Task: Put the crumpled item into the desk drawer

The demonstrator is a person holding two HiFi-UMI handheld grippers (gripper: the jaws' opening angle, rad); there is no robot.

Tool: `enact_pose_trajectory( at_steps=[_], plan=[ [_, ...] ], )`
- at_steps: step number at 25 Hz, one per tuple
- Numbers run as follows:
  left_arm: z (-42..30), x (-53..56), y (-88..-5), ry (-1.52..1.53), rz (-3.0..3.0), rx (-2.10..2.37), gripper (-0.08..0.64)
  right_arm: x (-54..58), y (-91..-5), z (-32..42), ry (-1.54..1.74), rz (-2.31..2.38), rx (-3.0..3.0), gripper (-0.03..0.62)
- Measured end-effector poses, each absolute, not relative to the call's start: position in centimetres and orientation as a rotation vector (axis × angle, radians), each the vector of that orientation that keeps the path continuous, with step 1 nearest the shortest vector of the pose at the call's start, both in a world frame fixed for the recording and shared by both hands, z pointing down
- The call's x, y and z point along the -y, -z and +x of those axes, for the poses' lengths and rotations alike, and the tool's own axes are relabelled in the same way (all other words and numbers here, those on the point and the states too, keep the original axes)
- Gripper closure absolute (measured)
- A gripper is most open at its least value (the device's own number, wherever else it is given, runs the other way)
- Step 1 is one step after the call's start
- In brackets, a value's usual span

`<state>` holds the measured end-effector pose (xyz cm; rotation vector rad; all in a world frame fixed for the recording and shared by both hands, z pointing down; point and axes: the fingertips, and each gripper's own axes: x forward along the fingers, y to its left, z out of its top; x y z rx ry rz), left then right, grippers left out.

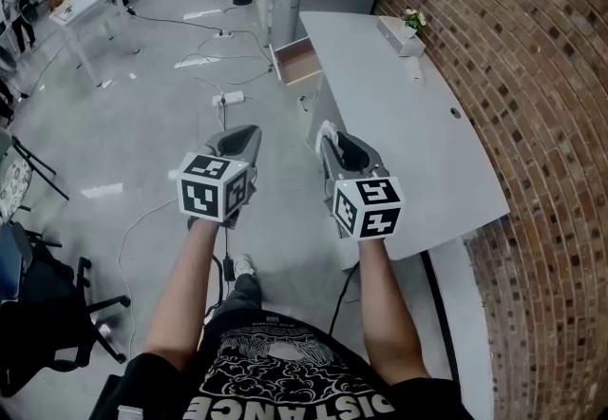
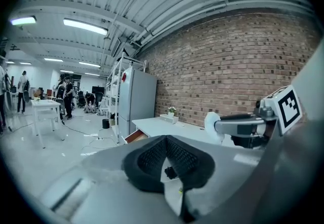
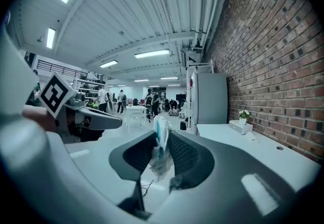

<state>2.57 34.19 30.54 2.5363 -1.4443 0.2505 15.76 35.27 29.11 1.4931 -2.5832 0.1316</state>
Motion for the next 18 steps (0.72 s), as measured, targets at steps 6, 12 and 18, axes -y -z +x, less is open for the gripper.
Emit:
enact_pose_trajectory(
  at_steps=[6, 12, 18],
  plan=[
    [0.9, -28.8, -30.2, -0.259, 2.551, 1.419, 0.560, -30.2, -28.9, 13.7, -0.128, 1.479, 2.567, 0.503],
    [-1.8, -23.3, -29.6, -0.278, 2.558, 1.411, 0.560, -24.7, -28.3, 11.3, -0.137, 1.482, 2.558, 0.503],
    [-4.9, -19.8, -29.4, -0.318, 2.582, 1.407, 0.561, -21.0, -28.2, 7.9, -0.125, 1.468, 2.554, 0.506]
  ],
)
